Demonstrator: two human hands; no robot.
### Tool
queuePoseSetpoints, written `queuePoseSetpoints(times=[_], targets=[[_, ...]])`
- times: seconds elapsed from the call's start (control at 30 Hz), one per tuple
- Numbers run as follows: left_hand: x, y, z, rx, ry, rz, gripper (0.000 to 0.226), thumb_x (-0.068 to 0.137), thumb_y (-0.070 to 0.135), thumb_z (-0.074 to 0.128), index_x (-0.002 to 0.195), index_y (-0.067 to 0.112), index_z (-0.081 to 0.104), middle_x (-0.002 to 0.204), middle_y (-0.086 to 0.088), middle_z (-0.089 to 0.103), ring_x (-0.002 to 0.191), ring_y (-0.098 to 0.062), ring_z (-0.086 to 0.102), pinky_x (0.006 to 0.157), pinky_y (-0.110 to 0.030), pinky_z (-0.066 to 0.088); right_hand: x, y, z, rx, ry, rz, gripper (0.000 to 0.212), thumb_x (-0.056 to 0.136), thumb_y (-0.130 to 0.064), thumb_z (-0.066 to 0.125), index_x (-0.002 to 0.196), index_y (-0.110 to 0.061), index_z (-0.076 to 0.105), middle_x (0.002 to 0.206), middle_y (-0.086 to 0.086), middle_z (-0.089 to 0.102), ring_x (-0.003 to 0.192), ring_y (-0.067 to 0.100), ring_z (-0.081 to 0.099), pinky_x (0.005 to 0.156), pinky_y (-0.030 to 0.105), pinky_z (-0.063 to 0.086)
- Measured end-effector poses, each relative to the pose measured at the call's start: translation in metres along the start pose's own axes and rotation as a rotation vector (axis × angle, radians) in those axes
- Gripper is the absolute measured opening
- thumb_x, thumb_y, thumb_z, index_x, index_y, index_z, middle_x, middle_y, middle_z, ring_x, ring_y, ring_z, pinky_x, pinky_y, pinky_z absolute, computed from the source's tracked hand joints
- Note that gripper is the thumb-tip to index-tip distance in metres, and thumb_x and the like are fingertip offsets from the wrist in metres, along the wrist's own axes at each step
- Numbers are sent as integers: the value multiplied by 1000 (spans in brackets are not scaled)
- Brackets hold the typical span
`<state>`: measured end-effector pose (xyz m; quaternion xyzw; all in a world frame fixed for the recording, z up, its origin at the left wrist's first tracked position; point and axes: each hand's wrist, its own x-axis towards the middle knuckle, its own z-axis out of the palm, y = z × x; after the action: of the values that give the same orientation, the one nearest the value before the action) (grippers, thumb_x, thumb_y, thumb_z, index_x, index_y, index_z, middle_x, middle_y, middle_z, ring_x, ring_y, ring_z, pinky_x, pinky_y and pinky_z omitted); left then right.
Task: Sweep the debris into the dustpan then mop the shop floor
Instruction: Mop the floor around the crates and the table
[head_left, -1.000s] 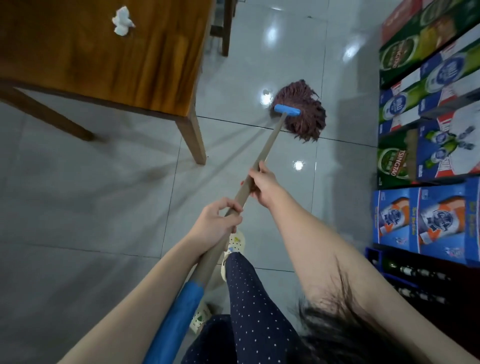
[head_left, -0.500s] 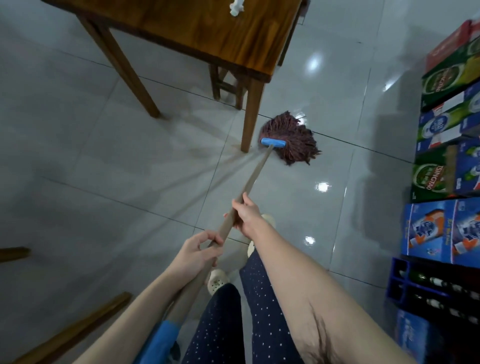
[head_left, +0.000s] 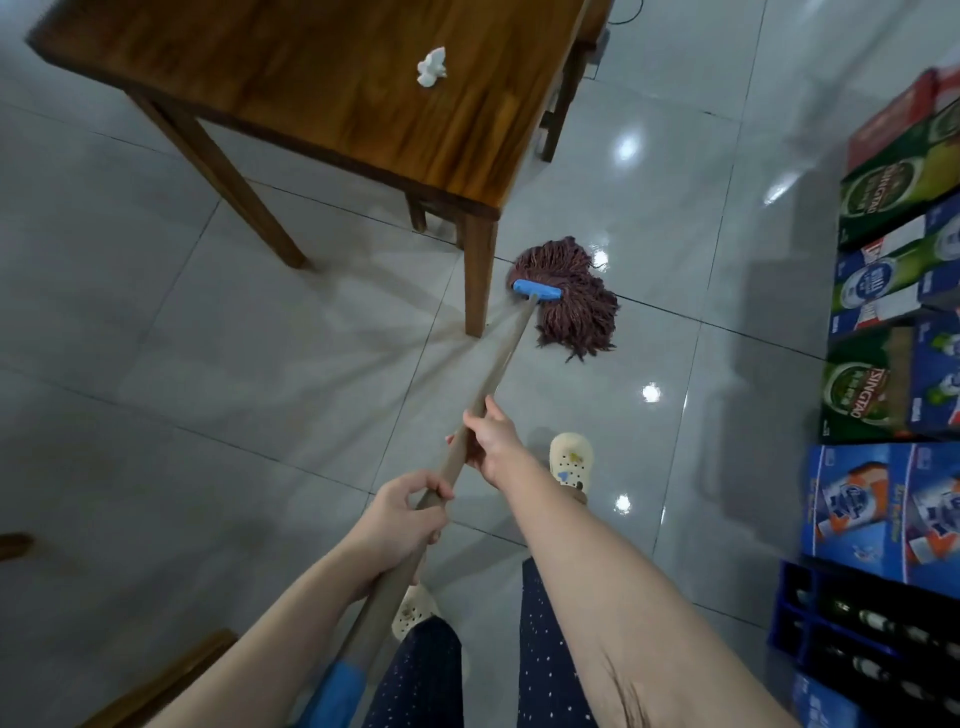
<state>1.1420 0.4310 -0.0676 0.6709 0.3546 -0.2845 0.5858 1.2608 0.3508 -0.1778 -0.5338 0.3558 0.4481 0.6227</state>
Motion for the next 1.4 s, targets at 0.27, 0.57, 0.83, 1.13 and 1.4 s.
queuePoseSetpoints(times=[0.27,0.57,0.83,1.13,1.4], targets=[[103,118,47,0,20,35,17,83,-4,59,83,13,58,53,-1,50,48,-13,46,50,-22,39,73,-145,-52,-18,-42,3,67,98,-3,43,151,-32,15,120,7,53,63,20,58,61,35,52],[223,288,154,-148,-32,83,15,85,2,55,82,17,56,60,-5,47,44,-9,45,39,-16,39,133,-342,-144,-104,90,-174,30,97,1,39,118,-20,47,74,9,52,44,19,57,46,26,50],[223,321,184,-153,-72,81,18,82,-1,53,84,17,55,61,-3,47,44,-9,46,41,-18,41,118,-374,-174,-128,102,-176,24,98,0,37,103,-20,49,73,8,51,54,20,54,50,28,46],[125,207,143,-6,-81,32,18,83,6,58,91,23,59,68,-5,55,53,-16,48,47,-21,44,77,-239,-153,-173,45,-117,54,90,-3,41,137,-30,40,81,4,60,41,13,58,50,25,51],[2,121,140,-2,-194,20,28,83,-1,54,106,15,49,66,-3,48,35,-9,42,35,-17,35,18,-95,-139,-157,182,-242,51,90,-12,37,138,-27,44,130,6,57,88,25,58,56,31,52]])
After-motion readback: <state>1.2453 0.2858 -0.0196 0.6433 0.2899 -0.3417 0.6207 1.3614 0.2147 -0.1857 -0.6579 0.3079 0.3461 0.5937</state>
